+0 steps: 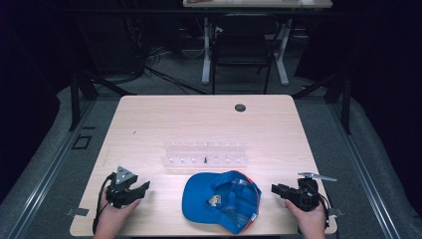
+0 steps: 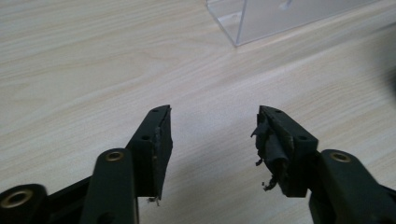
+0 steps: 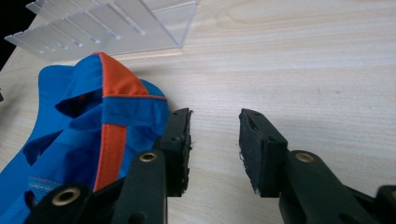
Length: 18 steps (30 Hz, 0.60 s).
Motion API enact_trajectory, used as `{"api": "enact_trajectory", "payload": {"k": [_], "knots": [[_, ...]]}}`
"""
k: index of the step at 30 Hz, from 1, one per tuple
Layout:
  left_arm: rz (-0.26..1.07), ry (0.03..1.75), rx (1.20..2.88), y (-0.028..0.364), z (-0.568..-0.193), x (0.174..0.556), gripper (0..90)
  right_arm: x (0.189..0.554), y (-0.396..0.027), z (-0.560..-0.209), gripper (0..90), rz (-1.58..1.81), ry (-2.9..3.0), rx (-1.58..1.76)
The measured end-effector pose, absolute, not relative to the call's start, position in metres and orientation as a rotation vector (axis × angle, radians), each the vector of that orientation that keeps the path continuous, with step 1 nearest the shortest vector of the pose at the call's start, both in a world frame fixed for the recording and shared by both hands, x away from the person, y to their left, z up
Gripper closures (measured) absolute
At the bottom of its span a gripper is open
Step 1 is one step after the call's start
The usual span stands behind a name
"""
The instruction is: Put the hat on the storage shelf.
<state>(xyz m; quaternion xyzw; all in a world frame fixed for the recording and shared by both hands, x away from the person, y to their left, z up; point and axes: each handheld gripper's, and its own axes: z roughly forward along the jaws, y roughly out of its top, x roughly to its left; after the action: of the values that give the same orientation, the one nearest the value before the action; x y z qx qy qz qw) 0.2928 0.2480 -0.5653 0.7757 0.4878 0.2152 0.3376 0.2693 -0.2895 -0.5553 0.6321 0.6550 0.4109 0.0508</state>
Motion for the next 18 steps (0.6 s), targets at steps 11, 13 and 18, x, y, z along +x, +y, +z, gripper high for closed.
{"api": "enact_trajectory", "payload": {"k": [11, 13, 18], "knots": [[0.518, 1.27, 1.959, 0.249, -0.565, 0.29, 57.4, 0.268, -0.28, -0.558, 57.3, 1.025, 1.985, 1.805], [0.508, 1.262, 1.983, 0.249, -0.566, 0.29, 54.7, 0.267, -0.279, -0.558, 58.4, 1.054, 1.987, 1.815], [0.484, 1.27, 1.998, 0.246, -0.565, 0.29, 48.7, 0.265, -0.278, -0.556, 56.4, 1.107, 2.003, 1.881]]}}
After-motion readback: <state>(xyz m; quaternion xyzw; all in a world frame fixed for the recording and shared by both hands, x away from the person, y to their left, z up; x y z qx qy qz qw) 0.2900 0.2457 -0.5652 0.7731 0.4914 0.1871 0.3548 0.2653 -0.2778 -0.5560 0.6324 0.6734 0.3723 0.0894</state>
